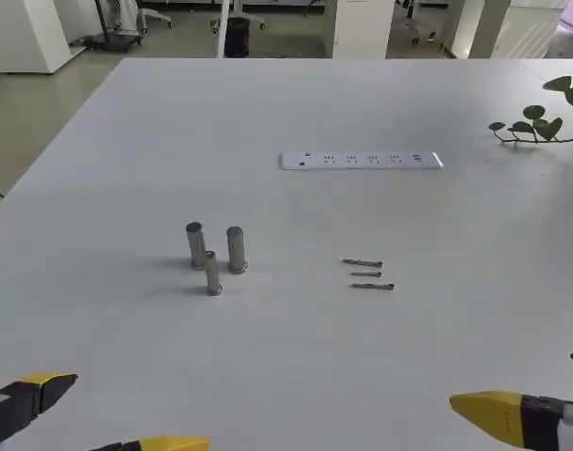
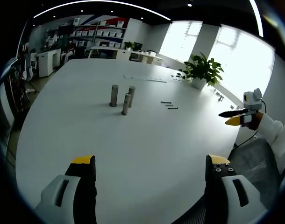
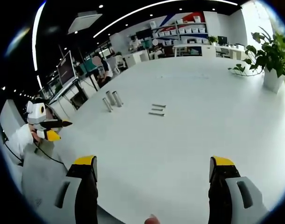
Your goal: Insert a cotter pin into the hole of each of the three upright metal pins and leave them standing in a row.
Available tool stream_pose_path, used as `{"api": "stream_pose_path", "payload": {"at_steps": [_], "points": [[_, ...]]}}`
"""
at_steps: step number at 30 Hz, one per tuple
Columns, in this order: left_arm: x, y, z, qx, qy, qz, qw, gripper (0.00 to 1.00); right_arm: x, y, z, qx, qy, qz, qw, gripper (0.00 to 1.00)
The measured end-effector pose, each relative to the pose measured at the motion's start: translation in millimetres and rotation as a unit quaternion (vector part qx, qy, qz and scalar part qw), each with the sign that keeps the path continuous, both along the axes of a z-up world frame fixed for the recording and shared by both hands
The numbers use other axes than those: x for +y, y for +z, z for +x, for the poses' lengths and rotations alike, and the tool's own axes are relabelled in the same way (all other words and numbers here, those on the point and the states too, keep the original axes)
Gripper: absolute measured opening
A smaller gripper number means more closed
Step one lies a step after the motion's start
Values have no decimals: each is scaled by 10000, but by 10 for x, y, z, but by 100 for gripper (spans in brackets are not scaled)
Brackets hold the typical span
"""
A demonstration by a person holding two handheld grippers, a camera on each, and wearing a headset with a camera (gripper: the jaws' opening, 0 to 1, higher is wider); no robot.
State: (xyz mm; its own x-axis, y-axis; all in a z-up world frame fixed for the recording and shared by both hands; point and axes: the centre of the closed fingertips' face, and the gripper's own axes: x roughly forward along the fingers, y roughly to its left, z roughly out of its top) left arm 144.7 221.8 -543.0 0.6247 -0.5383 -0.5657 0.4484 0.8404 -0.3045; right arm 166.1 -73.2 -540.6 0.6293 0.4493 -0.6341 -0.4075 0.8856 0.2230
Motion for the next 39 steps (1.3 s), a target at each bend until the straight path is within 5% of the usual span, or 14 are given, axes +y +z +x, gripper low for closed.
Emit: {"api": "stream_pose_path", "payload": {"at_steps": [9,13,22,23,28,39], "points": [[-26,-1,-5,-28,-62,-9,10000,98,23,-16,-18,60,37,29,10000,98],[-31,10,41,-225,-81,59,9997,97,16,-23,-24,75,22,34,10000,98],[-118,0,86,-314,-226,-30,9992,91,1,-41,-53,118,-11,32,9999,98],[-150,21,105,-436,-286,-73,9986,90,0,-41,-58,125,-13,28,9999,98],[-237,16,126,-476,-387,-181,9980,98,-8,-47,-80,145,-15,-1,9999,98],[-280,-11,329,-615,-757,1,9952,97,-40,-89,-123,244,-98,-33,9996,98]]}}
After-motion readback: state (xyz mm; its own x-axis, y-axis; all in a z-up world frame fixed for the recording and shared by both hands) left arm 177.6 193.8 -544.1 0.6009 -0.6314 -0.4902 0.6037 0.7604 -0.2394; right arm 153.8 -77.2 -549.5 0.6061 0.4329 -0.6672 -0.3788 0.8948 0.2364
